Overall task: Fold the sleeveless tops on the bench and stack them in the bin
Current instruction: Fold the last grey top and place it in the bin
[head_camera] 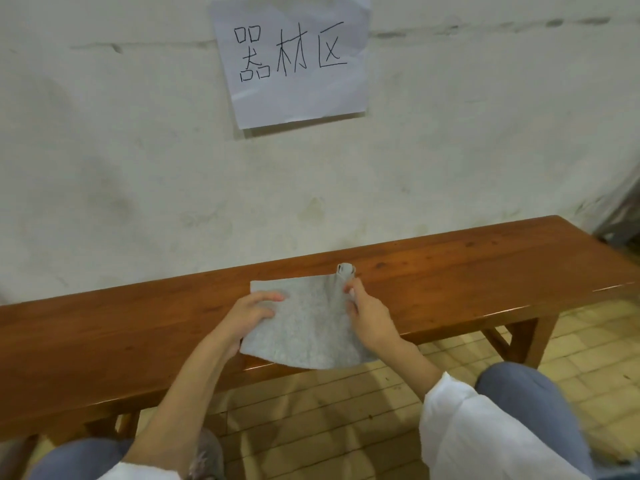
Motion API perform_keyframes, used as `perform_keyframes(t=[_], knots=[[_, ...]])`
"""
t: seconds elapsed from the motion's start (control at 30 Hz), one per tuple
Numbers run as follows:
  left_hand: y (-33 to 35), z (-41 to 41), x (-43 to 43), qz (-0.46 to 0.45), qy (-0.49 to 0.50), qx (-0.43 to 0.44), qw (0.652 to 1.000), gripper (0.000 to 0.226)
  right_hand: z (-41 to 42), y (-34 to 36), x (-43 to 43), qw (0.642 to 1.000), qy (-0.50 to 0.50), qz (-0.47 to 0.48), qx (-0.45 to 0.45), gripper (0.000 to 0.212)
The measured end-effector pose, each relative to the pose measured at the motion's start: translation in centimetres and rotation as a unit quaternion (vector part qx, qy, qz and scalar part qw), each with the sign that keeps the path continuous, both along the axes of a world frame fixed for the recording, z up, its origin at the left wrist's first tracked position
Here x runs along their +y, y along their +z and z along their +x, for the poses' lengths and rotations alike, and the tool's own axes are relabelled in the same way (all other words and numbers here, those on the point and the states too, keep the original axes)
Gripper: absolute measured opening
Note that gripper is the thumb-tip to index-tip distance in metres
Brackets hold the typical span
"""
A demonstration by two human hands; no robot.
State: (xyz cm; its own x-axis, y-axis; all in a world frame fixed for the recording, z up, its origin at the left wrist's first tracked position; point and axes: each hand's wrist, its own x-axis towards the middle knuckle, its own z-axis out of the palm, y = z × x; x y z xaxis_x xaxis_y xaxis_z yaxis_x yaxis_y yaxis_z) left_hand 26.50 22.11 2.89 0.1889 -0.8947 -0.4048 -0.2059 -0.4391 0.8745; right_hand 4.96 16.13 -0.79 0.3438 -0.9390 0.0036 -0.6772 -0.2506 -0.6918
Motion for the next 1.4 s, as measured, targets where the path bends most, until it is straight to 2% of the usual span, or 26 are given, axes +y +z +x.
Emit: perform_keyframes(t=[0.07, 0.13, 0.3, 0.4, 0.53, 0.73, 0.93, 1.07, 1.17, 1.23, 1.33, 1.4], knots=[[1.3, -1.0, -0.5, -0.028, -0.013, -0.041, 0.999, 0.03, -0.6, 0.1, 0.6, 0.998, 0.051, -0.034, 0.03, 0.015], [2.8, -3.2, -1.3, -0.065, -0.026, -0.073, 0.995, 0.034, -1.7, 0.8, 0.9, 0.998, 0.039, -0.042, 0.028, 0.015], [6.0, -11.1, -3.8, -0.143, -0.078, -0.095, 0.982, 0.044, -8.7, 3.6, 1.8, 0.993, -0.1, -0.07, -0.004, 0.032], [6.4, -18.4, -4.9, -0.157, -0.156, -0.1, 0.97, 0.053, -16.1, 4.0, 3.7, 0.972, -0.21, -0.101, -0.03, 0.035], [5.0, -28.8, -5.0, -0.151, -0.278, -0.132, 0.939, 0.06, -25.4, 2.8, 6.9, 0.947, -0.303, -0.104, -0.012, 0.035], [-0.2, -45.7, -2.6, -0.099, -0.494, -0.183, 0.844, 0.061, -38.5, -1.9, 15.1, 0.892, -0.452, -0.017, -0.007, 0.038], [-9.0, -56.9, 0.6, -0.017, -0.609, -0.24, 0.755, 0.058, -45.5, -8.0, 22.9, 0.834, -0.545, 0.086, -0.033, 0.038], [-15.9, -59.8, 1.7, 0.033, -0.662, -0.297, 0.688, 0.057, -47.5, -12.5, 25.6, 0.809, -0.561, 0.165, -0.053, 0.038], [-19.3, -60.6, 2.0, 0.085, -0.69, -0.279, 0.662, 0.056, -47.7, -15.5, 26.6, 0.793, -0.567, 0.21, -0.072, 0.039], [-21.2, -60.8, 1.8, 0.096, -0.69, -0.272, 0.664, 0.056, -47.8, -17.1, 26.7, 0.781, -0.574, 0.229, -0.087, 0.04], [-23.7, -61.0, 1.3, 0.049, -0.698, -0.272, 0.661, 0.05, -48.2, -19.4, 26.5, 0.765, -0.59, 0.237, -0.104, 0.041], [-25.2, -61.0, 1.3, 0.007, -0.715, -0.294, 0.635, 0.053, -48.1, -21.2, 26.4, 0.751, -0.612, 0.225, -0.108, 0.043]])
